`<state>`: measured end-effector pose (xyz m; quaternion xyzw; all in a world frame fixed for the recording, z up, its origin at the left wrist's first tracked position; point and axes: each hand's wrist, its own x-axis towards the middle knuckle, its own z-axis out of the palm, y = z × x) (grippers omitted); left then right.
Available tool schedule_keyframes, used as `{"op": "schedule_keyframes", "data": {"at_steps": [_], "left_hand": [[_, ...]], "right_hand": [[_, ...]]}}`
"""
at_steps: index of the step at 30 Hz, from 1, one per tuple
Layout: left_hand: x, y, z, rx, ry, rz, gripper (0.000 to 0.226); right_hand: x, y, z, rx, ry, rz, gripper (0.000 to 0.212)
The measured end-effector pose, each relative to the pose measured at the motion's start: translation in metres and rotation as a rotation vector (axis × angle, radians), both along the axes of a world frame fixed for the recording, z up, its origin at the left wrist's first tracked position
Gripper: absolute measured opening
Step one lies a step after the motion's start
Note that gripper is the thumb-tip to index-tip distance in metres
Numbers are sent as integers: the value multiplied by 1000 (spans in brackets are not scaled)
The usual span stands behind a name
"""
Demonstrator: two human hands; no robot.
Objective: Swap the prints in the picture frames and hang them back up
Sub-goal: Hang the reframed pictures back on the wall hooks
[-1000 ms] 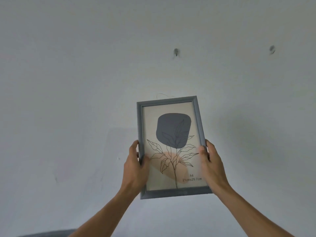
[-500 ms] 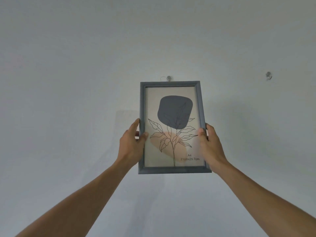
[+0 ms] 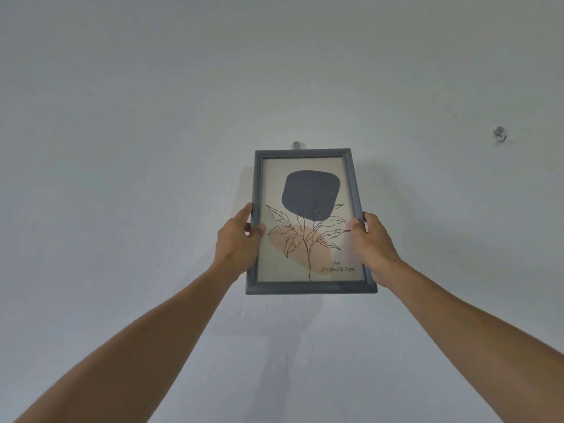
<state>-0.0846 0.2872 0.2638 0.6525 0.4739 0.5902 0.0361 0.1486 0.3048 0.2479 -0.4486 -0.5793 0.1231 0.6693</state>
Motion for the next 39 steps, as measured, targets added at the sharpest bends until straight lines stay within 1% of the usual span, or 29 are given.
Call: {"op": "schedule_keyframes", "data": {"at_steps": [5,13,15,18,20,23,26,33,35,39], "left_hand": [[-3,13,-22,-28,4,30,60],[0,21,-49,-30,11,20,61],[0,24,-52,-38,14,21,61],[2,29,-58,-52,17,26,60],[2,32,-63,-58,30,30,56],[4,37,-68,-80,82,51,47],[7,43,-72,-91,125,81,39],[9,52,-74,-125,143,96,47],[9,55,-73,-144,134,87,48],[11,57,-73,-167,125,82,50]], "right_hand": [[2,5,-13,-27,-35,20,24],[5,14,-43,-36,-26,24,24],[6,16,-45,-44,-37,22,28],[7,19,-47,-84,-67,23,40],[7,21,-51,-111,-72,19,45],[10,29,-59,-102,-21,-36,39],[10,34,-61,-80,-96,-105,37],[17,39,-64,-105,-197,-89,39],[19,39,-65,-116,-203,-65,40],[20,39,-66,-111,-194,-36,35]]}}
